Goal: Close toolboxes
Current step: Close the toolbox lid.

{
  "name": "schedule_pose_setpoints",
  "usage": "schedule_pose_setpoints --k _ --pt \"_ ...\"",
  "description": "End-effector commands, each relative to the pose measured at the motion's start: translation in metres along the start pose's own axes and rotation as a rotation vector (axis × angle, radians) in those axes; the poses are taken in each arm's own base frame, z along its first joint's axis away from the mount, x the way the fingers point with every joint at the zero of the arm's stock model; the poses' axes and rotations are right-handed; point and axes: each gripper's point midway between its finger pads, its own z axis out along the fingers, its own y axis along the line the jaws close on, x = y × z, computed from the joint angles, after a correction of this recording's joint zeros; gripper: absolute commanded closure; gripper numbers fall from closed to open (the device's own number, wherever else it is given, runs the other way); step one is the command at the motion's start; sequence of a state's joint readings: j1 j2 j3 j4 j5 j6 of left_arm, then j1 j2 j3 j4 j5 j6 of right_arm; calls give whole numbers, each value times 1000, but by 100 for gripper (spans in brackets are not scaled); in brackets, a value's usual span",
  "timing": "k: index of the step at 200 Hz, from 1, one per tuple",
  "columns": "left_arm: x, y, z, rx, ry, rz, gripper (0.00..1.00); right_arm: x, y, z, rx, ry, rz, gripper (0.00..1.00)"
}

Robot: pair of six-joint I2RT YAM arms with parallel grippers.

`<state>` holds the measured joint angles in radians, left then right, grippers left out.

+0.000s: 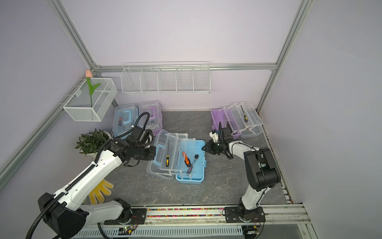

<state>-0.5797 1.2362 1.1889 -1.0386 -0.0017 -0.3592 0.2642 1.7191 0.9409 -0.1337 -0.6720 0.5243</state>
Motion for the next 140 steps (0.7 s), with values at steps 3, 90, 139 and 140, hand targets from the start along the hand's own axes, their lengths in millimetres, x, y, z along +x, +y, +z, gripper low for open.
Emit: schedule_pose_setpoints --k 3,90,139,140 --pt "-18 -37 -12 116 -61 35 100 11 12 7 -29 29 -22 80" --pt "-20 -108 -16 322 -92 75 100 12 16 9 -37 30 -28 76" --pt "-17 -149 -5 401 -70 128 95 12 17 8 -37 29 -26 75" --pt "-16 -150 -5 402 -68 128 95 12 17 8 -36 28 -26 75"
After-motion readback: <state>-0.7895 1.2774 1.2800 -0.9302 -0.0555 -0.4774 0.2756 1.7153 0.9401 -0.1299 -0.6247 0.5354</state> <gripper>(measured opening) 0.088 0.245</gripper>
